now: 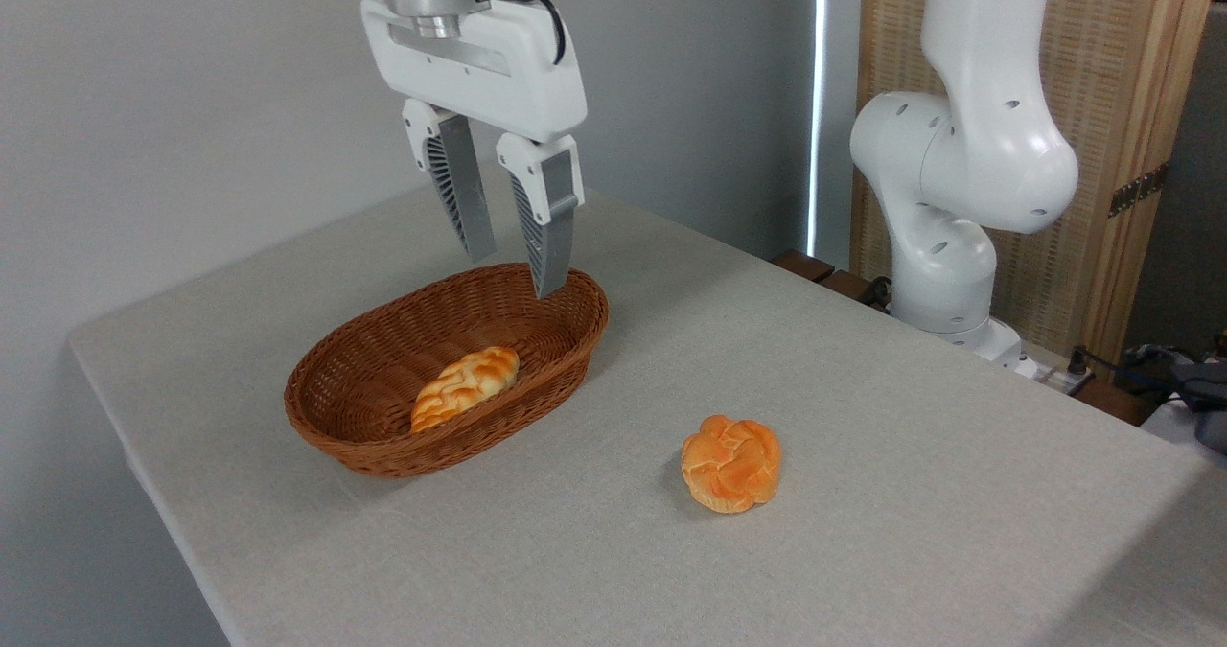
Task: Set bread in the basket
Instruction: 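Move the open gripper over the round orange bun and lower it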
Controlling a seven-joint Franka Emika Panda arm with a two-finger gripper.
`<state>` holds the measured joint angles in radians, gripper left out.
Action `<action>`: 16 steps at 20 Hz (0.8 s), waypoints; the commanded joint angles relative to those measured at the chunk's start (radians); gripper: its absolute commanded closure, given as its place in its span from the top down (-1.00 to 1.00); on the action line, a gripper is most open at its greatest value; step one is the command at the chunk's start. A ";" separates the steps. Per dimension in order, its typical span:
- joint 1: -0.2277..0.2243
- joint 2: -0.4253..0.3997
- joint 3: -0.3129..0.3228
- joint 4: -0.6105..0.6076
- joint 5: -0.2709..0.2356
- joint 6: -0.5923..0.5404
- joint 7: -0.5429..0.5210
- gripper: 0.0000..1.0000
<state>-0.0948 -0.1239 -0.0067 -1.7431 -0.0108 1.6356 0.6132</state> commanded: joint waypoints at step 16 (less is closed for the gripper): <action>0.007 -0.330 0.143 -0.530 0.126 0.171 0.275 1.00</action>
<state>-0.0868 -0.3832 0.0920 -2.1895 0.1152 1.7649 0.8035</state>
